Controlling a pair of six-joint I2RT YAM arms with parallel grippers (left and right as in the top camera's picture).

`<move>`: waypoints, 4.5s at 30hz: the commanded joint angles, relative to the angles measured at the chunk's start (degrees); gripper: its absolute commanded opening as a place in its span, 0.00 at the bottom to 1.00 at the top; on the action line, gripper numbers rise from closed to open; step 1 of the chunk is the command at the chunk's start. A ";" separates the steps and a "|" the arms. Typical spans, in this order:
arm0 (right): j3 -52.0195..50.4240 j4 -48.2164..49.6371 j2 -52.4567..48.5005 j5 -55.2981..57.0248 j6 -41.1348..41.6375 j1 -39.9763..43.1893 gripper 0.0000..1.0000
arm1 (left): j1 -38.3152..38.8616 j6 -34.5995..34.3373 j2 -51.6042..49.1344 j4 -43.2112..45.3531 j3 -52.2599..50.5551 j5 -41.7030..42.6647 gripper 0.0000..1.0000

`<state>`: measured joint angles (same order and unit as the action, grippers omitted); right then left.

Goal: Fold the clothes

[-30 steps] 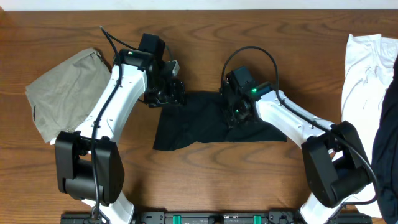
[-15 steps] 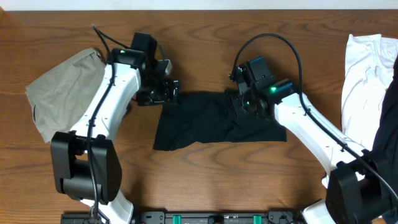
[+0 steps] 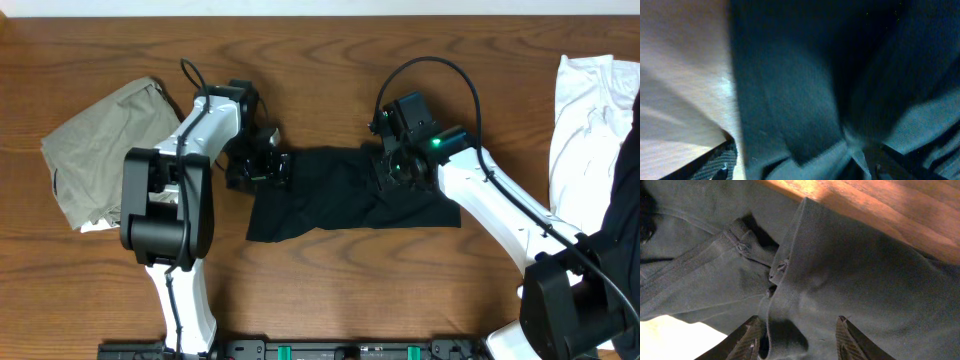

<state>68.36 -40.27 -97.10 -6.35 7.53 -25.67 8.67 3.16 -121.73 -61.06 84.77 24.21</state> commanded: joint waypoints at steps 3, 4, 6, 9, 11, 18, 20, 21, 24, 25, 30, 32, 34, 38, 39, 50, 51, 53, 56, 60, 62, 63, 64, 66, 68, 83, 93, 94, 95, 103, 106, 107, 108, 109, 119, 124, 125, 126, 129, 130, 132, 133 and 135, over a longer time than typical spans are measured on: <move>0.15 0.09 -0.33 0.57 0.79 0.26 0.47 | 0.17 4.76 -3.34 0.28 -0.24 9.73 0.84; 0.15 0.02 -0.33 0.57 0.79 0.26 0.47 | 0.20 4.79 -3.43 0.11 -0.24 9.73 0.84; 0.15 -0.11 -0.33 0.57 0.79 0.26 0.47 | 0.20 4.76 -3.43 0.02 -0.24 9.73 0.84; 0.15 -0.20 -0.33 0.57 0.79 0.26 0.47 | 0.20 4.74 -3.43 -0.13 -0.24 9.73 0.84; 0.15 -0.24 -0.33 0.57 0.79 0.26 0.47 | 0.20 4.72 -3.43 -0.17 -0.24 9.73 0.82; 0.15 -0.37 -0.33 0.57 0.79 0.26 0.48 | 0.20 4.72 -3.43 -0.11 -0.24 9.70 0.55; 0.15 -0.39 -0.33 0.57 0.79 0.26 0.47 | 0.17 4.72 -3.43 -0.07 -0.24 9.70 0.48; 0.15 -0.39 -0.33 0.57 0.79 0.26 0.47 | 0.17 4.72 -3.43 0.07 -0.24 9.70 0.45; 0.15 -0.48 -0.33 0.57 0.79 0.26 0.47 | 0.17 4.72 -3.43 0.33 -0.24 9.70 0.24; 0.15 -0.48 -0.33 0.57 0.79 0.26 0.47 | 0.17 4.72 -3.43 0.35 -0.22 9.70 0.19; 0.15 -0.44 -0.31 0.59 0.79 0.26 0.46 | -0.59 4.50 -2.84 0.33 -0.11 9.68 0.06; 0.17 -0.24 -0.28 0.63 0.76 0.28 0.46 | -1.16 4.50 -2.03 0.33 -0.11 9.68 0.06; 0.26 -0.22 0.00 1.31 0.76 0.37 0.46 | -1.90 4.50 -0.94 0.31 -0.11 9.68 0.06; 0.98 -1.05 2.34 3.61 0.81 1.55 0.46 | -4.24 4.02 2.08 0.04 -0.11 9.29 0.06; 1.25 -1.16 3.37 3.63 0.83 2.25 0.46 | -4.96 3.13 2.91 0.07 -0.11 8.20 0.06; 0.79 -6.08 5.81 4.81 4.66 14.43 0.48 | -14.27 -0.44 15.41 -0.11 0.76 4.72 0.06; 0.66 -6.45 4.96 4.81 4.66 15.02 0.48 | -14.64 -0.44 16.39 -0.11 0.96 4.72 0.06; 0.26 -6.62 3.45 4.81 4.63 15.47 0.48 | -15.02 -0.72 18.29 -0.15 1.51 4.85 0.06; -0.02 -6.93 0.59 4.79 4.68 15.47 0.48 | -14.78 -0.96 20.76 -0.13 2.40 6.19 0.07; -0.20 -6.95 -2.75 2.75 4.68 15.47 0.47 | -13.46 -4.04 22.58 -0.11 3.30 9.07 0.07; -0.20 -6.93 -3.91 2.21 4.68 15.47 0.46 | -12.04 -5.05 22.99 -0.11 3.34 11.85 0.07; -0.22 -6.93 -4.28 2.23 4.68 15.47 0.46 | -11.04 -5.84 23.10 -0.02 3.34 13.11 0.07; -0.26 -6.93 -4.35 2.25 4.68 15.47 0.46 | -9.99 -6.71 23.10 0.22 3.34 13.70 0.07; -0.33 -6.91 -4.39 2.23 4.68 15.47 0.45 | -7.37 -8.96 23.10 1.22 3.34 14.19 0.07; -0.33 -7.15 -4.39 2.23 4.68 15.47 0.46 | -4.31 -10.64 23.10 2.69 3.34 14.16 0.07; -0.39 -8.87 -4.42 1.66 4.68 14.08 0.46 | 19.39 -14.88 22.05 12.79 3.30 -0.44 0.11; -0.39 -9.75 -4.42 -0.07 4.66 13.97 0.46 | 24.52 -14.86 19.15 14.16 3.21 -7.21 0.14; -0.39 -9.90 -4.42 -0.44 4.66 13.97 0.46 | 24.52 -14.86 18.84 14.05 3.21 -7.21 0.14; -0.39 -9.92 -4.42 -1.07 4.61 13.97 0.46 | 24.52 -14.84 18.47 13.99 3.21 -7.21 0.13; -0.39 -9.66 -4.42 -5.07 2.71 13.97 0.46 | 24.52 -14.86 17.97 15.85 3.21 -7.17 0.14; -0.39 -9.66 -4.42 -5.07 2.73 13.97 0.46 | 24.52 -14.84 17.97 17.11 3.21 -7.17 0.13; -0.39 -9.66 -4.42 -5.09 2.73 13.97 0.46 | 24.52 -14.84 17.97 17.81 3.21 -7.17 0.13; -0.39 -9.64 -4.42 -5.07 2.71 13.97 0.46 | 24.52 -14.86 17.94 18.49 3.21 -7.17 0.13; -0.39 -9.64 -4.42 -5.07 2.73 13.97 0.46 | 24.55 -14.86 17.94 19.34 3.21 -7.17 0.14; -0.39 -9.66 -4.42 -5.05 3.15 13.97 0.47 | 28.20 -14.86 14.14 21.27 3.21 -6.73 0.14; -0.39 -9.64 -4.42 -5.07 3.19 13.97 0.47 | 31.87 -14.80 10.25 20.52 3.21 -6.73 0.14; -0.39 -9.64 -4.42 -5.07 3.19 13.97 0.47 | 32.44 -14.14 9.53 20.46 3.21 -6.78 0.14; -0.39 -9.66 -4.42 -5.07 3.19 13.97 0.47 | 33.05 -12.87 8.90 20.37 3.21 -6.80 0.14; -0.39 -9.66 -4.42 -5.07 3.19 13.97 0.47 | 33.57 -11.76 8.20 19.78 3.21 -7.21 0.24; -0.39 -9.66 -4.42 -5.07 3.17 13.97 0.47 | 33.40 -11.76 8.33 19.52 3.23 -7.21 0.24; -0.39 -9.53 -4.42 -5.07 3.17 13.97 0.47 | 32.44 -9.92 9.53 18.40 3.32 -7.34 0.26; -0.39 -9.35 -4.42 -5.07 3.15 13.97 0.47 | 31.82 -9.16 10.47 17.55 3.50 -7.96 0.27; -0.39 -8.72 -4.42 -5.11 3.15 13.97 0.47 | 30.05 -9.20 13.38 15.19 3.91 -11.26 0.28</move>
<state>68.23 -49.45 -101.45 -10.74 11.09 -11.00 41.30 -8.34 -112.66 -44.42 86.30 16.84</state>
